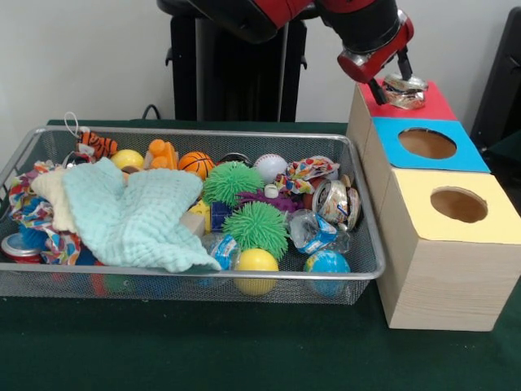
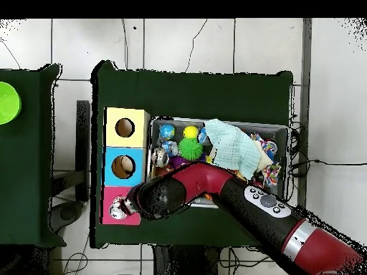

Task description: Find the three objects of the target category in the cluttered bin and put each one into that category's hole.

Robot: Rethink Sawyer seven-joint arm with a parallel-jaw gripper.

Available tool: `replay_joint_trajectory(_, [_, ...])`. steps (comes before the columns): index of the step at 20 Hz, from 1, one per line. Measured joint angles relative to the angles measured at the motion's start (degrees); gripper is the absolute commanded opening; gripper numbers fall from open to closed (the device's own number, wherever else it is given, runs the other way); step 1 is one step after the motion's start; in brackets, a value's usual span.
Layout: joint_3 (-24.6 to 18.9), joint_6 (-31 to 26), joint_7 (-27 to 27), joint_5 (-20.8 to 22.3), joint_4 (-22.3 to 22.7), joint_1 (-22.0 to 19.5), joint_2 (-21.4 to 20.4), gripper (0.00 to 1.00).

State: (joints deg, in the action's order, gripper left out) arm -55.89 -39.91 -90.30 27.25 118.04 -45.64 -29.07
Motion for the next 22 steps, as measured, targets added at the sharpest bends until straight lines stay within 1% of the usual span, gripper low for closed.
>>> replay_joint_trajectory(3, [0.01, 0.0, 0.0, -0.22, -0.06, 0.29, 0.0, 1.0])
replay_joint_trajectory(4, [0.0, -0.08, 0.0, -0.67, -0.08, 0.57, -0.01, 0.0])
replay_joint_trajectory(12, [0.01, -0.2, 0.0, -2.08, -0.11, 1.27, -0.04, 0.0])
replay_joint_trajectory(22, [0.02, -0.2, 0.0, -2.13, -0.11, 1.73, -0.51, 0.0])
